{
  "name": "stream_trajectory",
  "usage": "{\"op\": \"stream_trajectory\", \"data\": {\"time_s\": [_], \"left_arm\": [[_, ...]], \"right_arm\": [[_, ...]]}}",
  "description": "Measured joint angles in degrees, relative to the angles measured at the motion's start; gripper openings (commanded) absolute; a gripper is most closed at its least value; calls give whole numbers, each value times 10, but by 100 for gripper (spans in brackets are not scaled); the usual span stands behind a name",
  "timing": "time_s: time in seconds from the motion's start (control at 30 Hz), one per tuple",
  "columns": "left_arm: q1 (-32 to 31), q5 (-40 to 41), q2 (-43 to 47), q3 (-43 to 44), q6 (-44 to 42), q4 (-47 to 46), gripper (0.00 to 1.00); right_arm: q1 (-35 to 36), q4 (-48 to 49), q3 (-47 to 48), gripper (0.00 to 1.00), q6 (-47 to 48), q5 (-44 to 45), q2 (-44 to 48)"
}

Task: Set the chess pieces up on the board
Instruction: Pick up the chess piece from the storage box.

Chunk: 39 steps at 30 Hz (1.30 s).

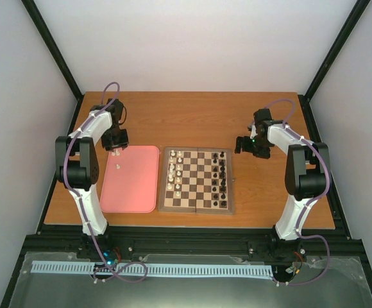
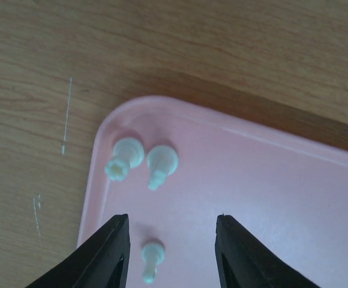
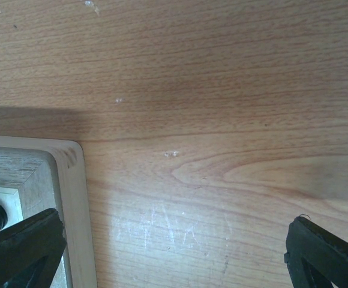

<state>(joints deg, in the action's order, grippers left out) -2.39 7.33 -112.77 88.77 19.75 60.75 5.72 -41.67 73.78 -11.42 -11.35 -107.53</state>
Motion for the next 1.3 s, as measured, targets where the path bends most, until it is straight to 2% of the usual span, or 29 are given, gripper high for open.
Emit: {"op": "stream_trajectory", "data": {"time_s": [0.37,0.83,0.97,1.1,1.3], "left_arm": [[6,4,-41,36,-9,-10,39],[12,4,-69,37,-12,-13,38],[13,4,-75,38,-14,-14,30],[14,3,-79,38,-16,-15,28],[14,1,-79,43,-17,-16,17]], "right_arm": [[0,-5,9,100,0,2,-5],[0,-10,19,100,0,5,-10],[0,-10,19,100,0,8,-11],[0,-10,19,100,0,9,-11],[0,-10,19,100,0,13,-11]]}}
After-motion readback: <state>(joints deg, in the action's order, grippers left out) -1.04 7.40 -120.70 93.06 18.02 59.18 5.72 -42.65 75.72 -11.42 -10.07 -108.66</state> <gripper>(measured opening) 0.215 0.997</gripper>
